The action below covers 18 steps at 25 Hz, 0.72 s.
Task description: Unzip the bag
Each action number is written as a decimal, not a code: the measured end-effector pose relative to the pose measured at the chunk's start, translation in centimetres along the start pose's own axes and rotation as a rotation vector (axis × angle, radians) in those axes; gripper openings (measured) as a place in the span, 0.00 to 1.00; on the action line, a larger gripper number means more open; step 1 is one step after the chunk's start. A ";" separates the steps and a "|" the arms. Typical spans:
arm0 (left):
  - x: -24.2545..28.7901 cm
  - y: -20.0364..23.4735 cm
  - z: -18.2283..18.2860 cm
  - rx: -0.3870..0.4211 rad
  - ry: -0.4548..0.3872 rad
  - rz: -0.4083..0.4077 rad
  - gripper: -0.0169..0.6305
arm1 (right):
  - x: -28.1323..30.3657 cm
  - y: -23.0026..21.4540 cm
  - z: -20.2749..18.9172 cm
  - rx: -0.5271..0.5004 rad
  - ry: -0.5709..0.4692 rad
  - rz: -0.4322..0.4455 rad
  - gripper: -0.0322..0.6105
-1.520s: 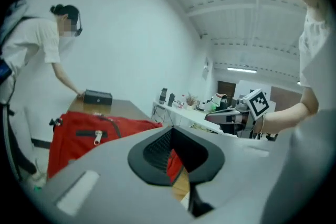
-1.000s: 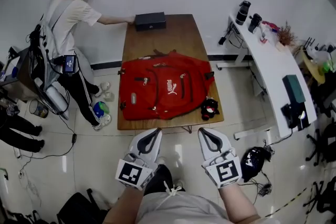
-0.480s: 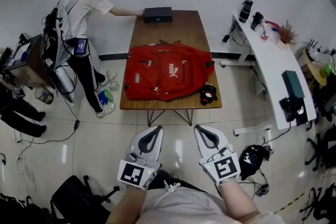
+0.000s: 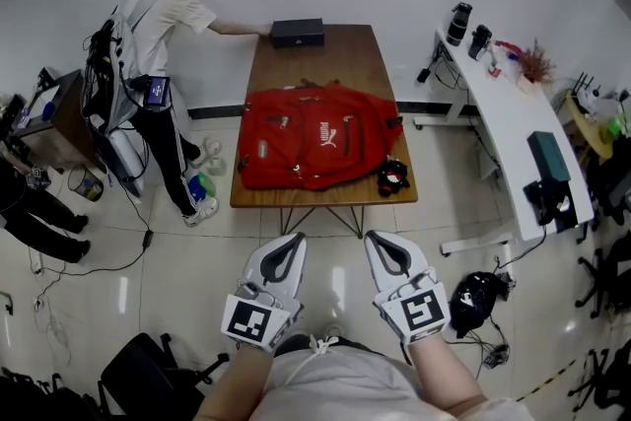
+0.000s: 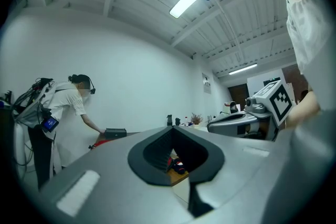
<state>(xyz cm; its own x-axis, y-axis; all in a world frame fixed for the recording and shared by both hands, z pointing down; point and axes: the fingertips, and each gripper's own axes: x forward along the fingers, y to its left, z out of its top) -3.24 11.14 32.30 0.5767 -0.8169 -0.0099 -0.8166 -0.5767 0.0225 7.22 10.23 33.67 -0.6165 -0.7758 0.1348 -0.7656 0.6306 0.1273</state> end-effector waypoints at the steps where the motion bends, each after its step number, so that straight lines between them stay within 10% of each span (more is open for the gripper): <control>1: -0.1 0.1 0.2 0.004 -0.002 0.006 0.04 | 0.0 0.1 0.2 -0.001 -0.007 -0.005 0.06; 18: -1.3 1.0 0.3 0.013 0.004 0.028 0.04 | 0.4 1.1 1.0 -0.013 -0.011 -0.025 0.06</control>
